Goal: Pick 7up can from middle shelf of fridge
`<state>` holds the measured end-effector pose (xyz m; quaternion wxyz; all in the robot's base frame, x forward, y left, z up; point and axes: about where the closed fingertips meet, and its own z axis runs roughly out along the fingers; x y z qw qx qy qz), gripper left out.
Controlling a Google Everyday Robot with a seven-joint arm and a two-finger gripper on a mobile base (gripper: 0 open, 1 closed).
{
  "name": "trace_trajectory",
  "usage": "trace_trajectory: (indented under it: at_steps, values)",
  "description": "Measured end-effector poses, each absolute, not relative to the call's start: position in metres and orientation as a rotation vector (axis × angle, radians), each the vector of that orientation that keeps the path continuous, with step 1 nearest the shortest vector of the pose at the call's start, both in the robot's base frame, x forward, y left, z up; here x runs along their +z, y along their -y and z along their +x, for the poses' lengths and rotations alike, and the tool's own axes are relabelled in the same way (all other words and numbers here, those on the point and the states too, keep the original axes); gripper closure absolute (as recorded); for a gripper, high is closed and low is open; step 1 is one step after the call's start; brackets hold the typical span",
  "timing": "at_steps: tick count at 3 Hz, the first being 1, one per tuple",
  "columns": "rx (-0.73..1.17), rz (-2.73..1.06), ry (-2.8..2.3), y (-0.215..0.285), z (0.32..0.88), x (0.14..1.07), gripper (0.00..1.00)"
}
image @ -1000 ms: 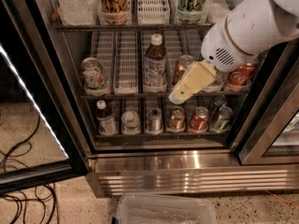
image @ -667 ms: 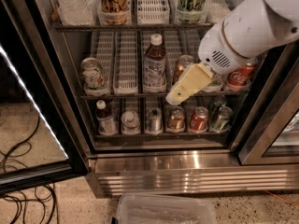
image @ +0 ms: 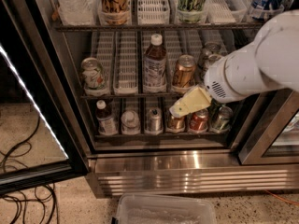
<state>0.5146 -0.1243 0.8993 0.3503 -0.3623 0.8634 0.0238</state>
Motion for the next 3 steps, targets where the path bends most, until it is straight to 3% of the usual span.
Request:
trace_trajectory:
  at_steps: [3]
  values:
    - [0.054, -0.698, -2.197, 0.158, 0.530, 0.878, 0.00]
